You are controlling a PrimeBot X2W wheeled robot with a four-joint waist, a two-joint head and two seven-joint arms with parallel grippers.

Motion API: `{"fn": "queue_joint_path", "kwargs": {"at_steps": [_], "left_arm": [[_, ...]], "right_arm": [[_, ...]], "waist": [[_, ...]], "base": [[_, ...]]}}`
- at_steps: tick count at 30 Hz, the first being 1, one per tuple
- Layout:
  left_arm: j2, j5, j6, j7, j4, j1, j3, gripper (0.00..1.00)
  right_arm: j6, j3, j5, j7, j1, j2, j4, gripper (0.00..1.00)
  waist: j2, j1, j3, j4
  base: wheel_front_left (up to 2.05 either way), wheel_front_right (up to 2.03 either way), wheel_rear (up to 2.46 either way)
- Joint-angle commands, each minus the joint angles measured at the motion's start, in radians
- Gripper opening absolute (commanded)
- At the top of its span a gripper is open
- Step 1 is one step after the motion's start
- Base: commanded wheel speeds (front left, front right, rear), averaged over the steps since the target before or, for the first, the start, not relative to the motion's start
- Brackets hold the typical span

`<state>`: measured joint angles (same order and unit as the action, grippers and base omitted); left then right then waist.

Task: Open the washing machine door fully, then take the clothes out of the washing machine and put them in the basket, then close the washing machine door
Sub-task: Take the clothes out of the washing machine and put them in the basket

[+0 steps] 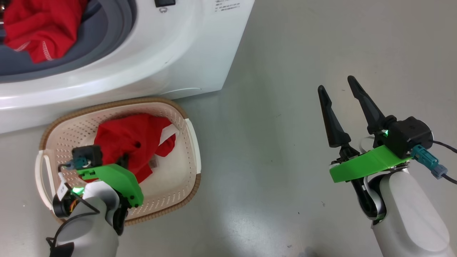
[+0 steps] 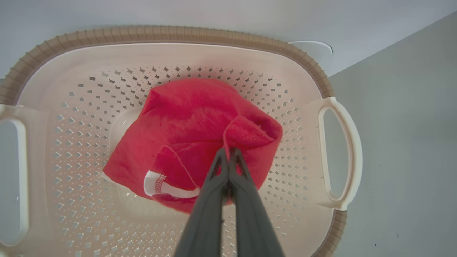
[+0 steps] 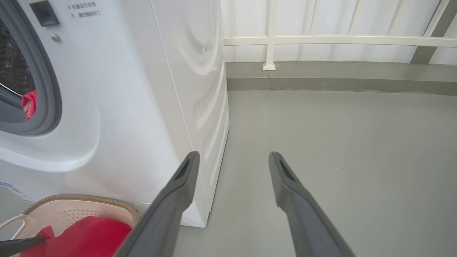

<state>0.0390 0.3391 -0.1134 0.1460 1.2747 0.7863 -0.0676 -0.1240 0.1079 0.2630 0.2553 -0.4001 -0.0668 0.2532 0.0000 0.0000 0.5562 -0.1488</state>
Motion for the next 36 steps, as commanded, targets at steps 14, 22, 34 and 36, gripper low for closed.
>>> {"fn": "queue_joint_path", "kwargs": {"at_steps": [14,22,34,36], "left_arm": [[0.021,0.018,0.004,0.099,-0.007,-0.033,0.000,1.00],[0.026,0.018,0.008,0.115,-0.153,-0.108,0.017,1.00],[0.021,-0.015,0.032,0.116,-0.505,-0.329,0.081,1.00],[0.019,-0.019,0.034,0.116,-0.559,-0.364,0.089,1.00]], "right_arm": [[-0.007,0.001,0.010,0.006,0.038,0.004,-0.007,1.00],[-0.007,-0.005,0.007,0.006,0.085,-0.005,0.002,1.00],[-0.007,-0.007,0.002,0.006,0.154,-0.011,-0.003,1.00],[-0.007,-0.009,0.000,0.006,0.165,-0.011,-0.007,1.00]], "waist": [[0.0000,0.0000,-0.132,0.022],[0.0000,0.0000,-0.243,0.055],[0.0000,0.0000,-0.398,0.076],[0.0000,0.0000,-0.420,0.077]], "base": [[0.00,0.00,0.00],[0.00,0.00,0.00],[0.00,0.00,0.00],[0.00,0.00,0.00]]}}
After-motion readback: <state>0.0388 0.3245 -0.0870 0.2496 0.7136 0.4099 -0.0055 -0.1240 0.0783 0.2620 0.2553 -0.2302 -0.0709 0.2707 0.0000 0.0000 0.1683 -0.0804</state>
